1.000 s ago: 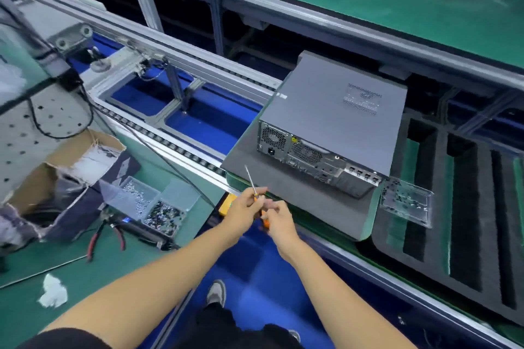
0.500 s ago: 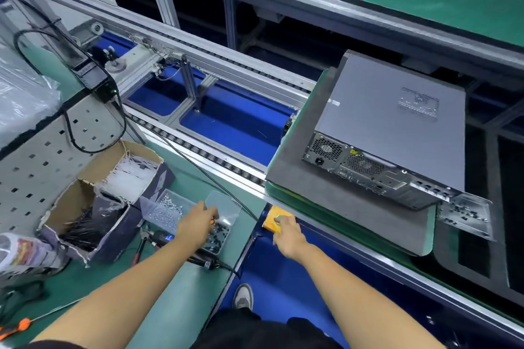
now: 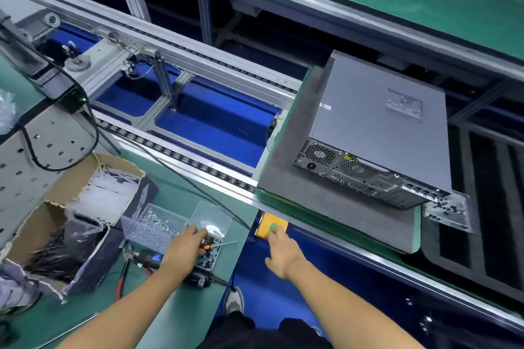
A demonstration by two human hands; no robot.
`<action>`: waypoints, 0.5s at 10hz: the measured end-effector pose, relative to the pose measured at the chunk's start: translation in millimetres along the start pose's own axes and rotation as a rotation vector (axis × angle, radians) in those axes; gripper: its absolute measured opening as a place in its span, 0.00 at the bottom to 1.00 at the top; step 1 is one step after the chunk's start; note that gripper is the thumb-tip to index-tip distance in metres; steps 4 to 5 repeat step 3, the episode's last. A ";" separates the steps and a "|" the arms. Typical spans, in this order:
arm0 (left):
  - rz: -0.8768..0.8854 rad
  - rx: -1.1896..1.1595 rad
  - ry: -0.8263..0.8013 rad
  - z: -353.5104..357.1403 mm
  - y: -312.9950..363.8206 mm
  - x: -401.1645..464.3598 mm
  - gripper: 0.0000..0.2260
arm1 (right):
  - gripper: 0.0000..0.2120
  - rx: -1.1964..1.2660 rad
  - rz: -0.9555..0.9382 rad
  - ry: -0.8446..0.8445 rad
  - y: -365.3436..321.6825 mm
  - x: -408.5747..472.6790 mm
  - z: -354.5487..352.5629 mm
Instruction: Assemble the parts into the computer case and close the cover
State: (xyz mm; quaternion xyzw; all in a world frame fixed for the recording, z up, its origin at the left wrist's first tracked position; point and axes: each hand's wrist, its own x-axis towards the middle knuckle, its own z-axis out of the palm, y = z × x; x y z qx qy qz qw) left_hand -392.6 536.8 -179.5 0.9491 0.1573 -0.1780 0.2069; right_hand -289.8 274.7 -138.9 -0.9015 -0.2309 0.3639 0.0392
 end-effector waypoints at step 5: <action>0.058 0.027 0.040 -3.5 20.1 8.5 0.09 | 0.27 -0.116 -0.079 -0.065 5.9 1.3 -11.8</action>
